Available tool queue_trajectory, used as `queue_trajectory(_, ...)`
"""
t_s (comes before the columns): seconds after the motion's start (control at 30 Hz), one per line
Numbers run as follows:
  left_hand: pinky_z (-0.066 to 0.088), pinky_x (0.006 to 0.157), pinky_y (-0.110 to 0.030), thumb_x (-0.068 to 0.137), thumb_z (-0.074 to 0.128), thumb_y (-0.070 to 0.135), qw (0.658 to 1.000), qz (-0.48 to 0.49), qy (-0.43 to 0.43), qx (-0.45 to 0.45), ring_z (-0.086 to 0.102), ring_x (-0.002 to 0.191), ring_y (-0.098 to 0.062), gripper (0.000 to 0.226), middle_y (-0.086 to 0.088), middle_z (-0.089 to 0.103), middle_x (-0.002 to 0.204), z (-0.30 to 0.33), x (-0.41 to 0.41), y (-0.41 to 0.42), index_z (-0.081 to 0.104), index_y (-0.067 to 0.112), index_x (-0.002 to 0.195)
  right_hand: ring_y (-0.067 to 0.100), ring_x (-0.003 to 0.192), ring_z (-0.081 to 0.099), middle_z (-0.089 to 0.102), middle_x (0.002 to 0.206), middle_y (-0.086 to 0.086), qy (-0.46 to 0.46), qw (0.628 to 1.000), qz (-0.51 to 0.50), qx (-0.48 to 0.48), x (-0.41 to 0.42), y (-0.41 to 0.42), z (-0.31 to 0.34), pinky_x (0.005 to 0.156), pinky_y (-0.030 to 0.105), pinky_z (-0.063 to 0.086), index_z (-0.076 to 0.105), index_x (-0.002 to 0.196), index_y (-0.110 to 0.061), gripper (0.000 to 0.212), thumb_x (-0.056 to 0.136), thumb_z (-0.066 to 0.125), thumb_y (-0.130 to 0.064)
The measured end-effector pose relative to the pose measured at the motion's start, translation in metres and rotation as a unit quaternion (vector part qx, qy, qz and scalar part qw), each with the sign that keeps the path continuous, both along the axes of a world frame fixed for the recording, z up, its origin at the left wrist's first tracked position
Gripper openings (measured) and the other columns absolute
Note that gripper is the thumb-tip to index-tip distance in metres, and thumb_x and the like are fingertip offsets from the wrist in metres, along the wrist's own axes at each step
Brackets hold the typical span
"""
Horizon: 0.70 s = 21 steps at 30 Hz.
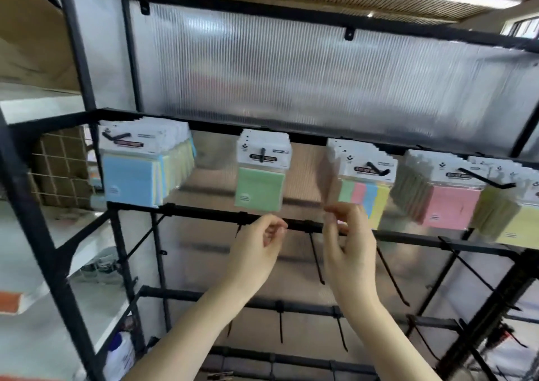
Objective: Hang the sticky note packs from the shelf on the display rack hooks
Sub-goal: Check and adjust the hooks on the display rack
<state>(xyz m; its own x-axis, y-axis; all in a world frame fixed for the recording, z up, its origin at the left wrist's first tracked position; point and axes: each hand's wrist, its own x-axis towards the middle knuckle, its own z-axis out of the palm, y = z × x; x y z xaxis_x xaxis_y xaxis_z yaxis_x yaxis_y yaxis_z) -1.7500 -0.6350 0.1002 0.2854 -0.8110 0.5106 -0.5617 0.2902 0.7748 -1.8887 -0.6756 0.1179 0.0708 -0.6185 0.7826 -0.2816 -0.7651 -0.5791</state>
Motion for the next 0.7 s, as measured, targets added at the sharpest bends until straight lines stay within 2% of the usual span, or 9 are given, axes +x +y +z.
queue_trajectory(0.13, 0.049, 0.078, -0.016, 0.093, 0.058, 0.012, 0.998, 0.010, -0.012, 0.054, 0.063, 0.087, -0.004, 0.011, 0.010, 0.068, 0.091, -0.015, 0.056, 0.046, 0.065, 0.019, 0.097, 0.005, 0.083, 0.055, 0.057, 0.091, -0.009, 0.048, 0.997, 0.047, 0.040, 0.057, 0.035, -0.008, 0.070, 0.009, 0.040, 0.055, 0.093, -0.026, 0.019, 0.095, 0.051, -0.007)
queue_trajectory(0.23, 0.047, 0.077, -0.013, 0.093, 0.057, 0.014, 0.997, 0.029, -0.005, 0.073, 0.064, 0.086, -0.003, 0.013, 0.010, 0.068, 0.090, -0.021, 0.100, 0.083, 0.064, 0.025, 0.094, 0.004, 0.083, 0.056, 0.055, 0.092, -0.015, 0.082, 0.989, 0.105, 0.060, 0.104, 0.066, -0.012, 0.069, 0.013, 0.044, 0.054, 0.093, -0.032, 0.025, 0.095, 0.052, -0.007)
queue_trajectory(0.33, 0.049, 0.077, -0.017, 0.093, 0.057, 0.016, 0.995, 0.063, 0.011, 0.082, 0.064, 0.082, -0.003, 0.011, 0.007, 0.068, 0.085, -0.025, 0.143, 0.120, 0.063, 0.024, 0.091, 0.009, 0.081, 0.056, 0.058, 0.090, -0.003, 0.120, 0.979, 0.153, 0.062, 0.152, 0.095, -0.017, 0.071, 0.026, 0.048, 0.060, 0.093, -0.014, 0.010, 0.095, 0.052, -0.009)
queue_trajectory(0.4, 0.048, 0.078, -0.012, 0.092, 0.058, 0.014, 0.991, 0.097, 0.016, 0.086, 0.063, 0.084, 0.002, 0.013, 0.013, 0.067, 0.086, -0.030, 0.176, 0.145, 0.063, 0.026, 0.094, 0.017, 0.084, 0.057, 0.059, 0.090, 0.004, 0.141, 0.971, 0.184, 0.064, 0.186, 0.113, -0.019, 0.074, 0.036, 0.049, 0.062, 0.094, -0.005, 0.010, 0.096, 0.052, -0.008)
queue_trajectory(0.47, 0.047, 0.079, -0.010, 0.092, 0.059, 0.011, 0.986, 0.135, 0.018, 0.097, 0.063, 0.087, 0.002, 0.019, 0.015, 0.067, 0.090, -0.035, 0.209, 0.170, 0.062, 0.030, 0.093, 0.016, 0.085, 0.056, 0.060, 0.090, 0.003, 0.145, 0.963, 0.217, 0.064, 0.219, 0.133, -0.023, 0.076, 0.034, 0.048, 0.063, 0.096, -0.005, 0.011, 0.095, 0.053, -0.009)
queue_trajectory(0.57, 0.051, 0.080, -0.027, 0.091, 0.060, 0.009, 0.974, 0.189, 0.023, 0.119, 0.066, 0.085, -0.011, 0.021, 0.007, 0.068, 0.085, -0.039, 0.250, 0.204, 0.060, 0.030, 0.085, 0.015, 0.085, 0.056, 0.060, 0.092, 0.002, 0.162, 0.949, 0.264, 0.066, 0.263, 0.155, -0.032, 0.075, 0.031, 0.047, 0.063, 0.097, -0.007, 0.012, 0.095, 0.053, -0.010)
queue_trajectory(0.63, 0.050, 0.081, -0.033, 0.091, 0.059, 0.008, 0.964, 0.228, 0.023, 0.135, 0.066, 0.086, -0.016, 0.018, 0.002, 0.069, 0.085, -0.045, 0.275, 0.227, 0.063, 0.024, 0.085, 0.014, 0.084, 0.056, 0.060, 0.094, 0.000, 0.184, 0.935, 0.294, 0.074, 0.292, 0.167, -0.043, 0.073, 0.027, 0.046, 0.063, 0.098, -0.009, 0.011, 0.095, 0.052, -0.012)
queue_trajectory(0.7, 0.049, 0.080, -0.027, 0.092, 0.057, 0.009, 0.952, 0.264, 0.012, 0.152, 0.065, 0.088, -0.014, 0.012, 0.001, 0.070, 0.089, -0.051, 0.297, 0.247, 0.066, 0.017, 0.092, 0.009, 0.083, 0.054, 0.058, 0.093, -0.005, 0.204, 0.924, 0.314, 0.081, 0.319, 0.177, -0.055, 0.074, 0.022, 0.043, 0.063, 0.098, -0.012, 0.011, 0.095, 0.052, -0.014)
